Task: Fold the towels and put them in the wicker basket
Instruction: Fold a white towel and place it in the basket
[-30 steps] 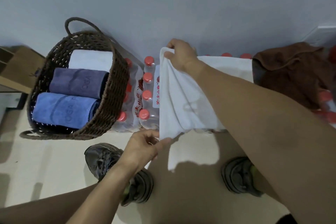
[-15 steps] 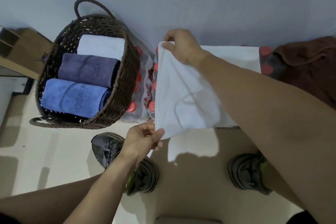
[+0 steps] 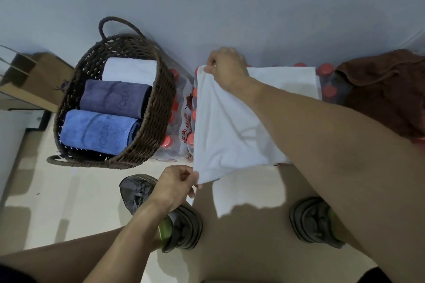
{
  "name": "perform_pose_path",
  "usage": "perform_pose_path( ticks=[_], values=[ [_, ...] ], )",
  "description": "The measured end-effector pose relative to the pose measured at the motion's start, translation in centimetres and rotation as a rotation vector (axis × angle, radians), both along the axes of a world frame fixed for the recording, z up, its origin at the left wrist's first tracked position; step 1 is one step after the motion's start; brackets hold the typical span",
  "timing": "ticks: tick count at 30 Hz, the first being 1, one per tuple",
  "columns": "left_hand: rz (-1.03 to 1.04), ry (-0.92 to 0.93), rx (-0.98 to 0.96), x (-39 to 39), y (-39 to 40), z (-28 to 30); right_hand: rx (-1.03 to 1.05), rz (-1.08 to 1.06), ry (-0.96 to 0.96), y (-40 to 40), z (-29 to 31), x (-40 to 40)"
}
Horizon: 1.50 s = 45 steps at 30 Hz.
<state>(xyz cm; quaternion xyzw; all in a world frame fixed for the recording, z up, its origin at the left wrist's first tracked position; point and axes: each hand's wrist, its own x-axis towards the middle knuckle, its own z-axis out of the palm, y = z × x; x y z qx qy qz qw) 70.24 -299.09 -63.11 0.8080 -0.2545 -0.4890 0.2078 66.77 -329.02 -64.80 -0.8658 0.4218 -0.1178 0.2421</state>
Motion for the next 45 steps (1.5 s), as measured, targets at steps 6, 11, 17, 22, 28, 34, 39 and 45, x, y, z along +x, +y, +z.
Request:
perform_pose_path(
  ticks=[6,11,17,22,28,34,39,45],
  values=[
    [-0.112,-0.225,0.195,1.4,-1.1,2.4,-0.061,0.008,0.004,0.3,1.2,-1.1],
    [-0.192,-0.598,-0.165,0.2,-7.6,6.0,-0.113,-0.094,-0.186,-0.5,3.3,-6.8],
    [-0.527,-0.516,-0.633,-5.1,-18.7,5.0,-0.015,-0.540,-0.270,0.9,4.4,-17.9],
    [-0.928,-0.614,-0.544,-9.7,-24.1,1.2,0.175,-0.810,-0.327,8.0,3.6,-24.8],
    [-0.948,-0.652,-0.571,-10.3,-24.1,-3.5,0.523,-0.677,-0.279,13.6,2.3,-26.7],
    [-0.930,-0.634,-0.578,-10.1,-24.2,-4.6,0.400,-0.555,-0.127,14.0,2.5,-25.8],
    [-0.940,-0.613,-0.574,-9.9,-24.3,-4.7,0.339,-0.539,-0.469,13.5,4.1,-25.2],
    [-0.932,-0.583,-0.565,-10.0,-24.2,-4.5,0.218,-0.524,-0.634,13.8,4.6,-25.4]
  ],
)
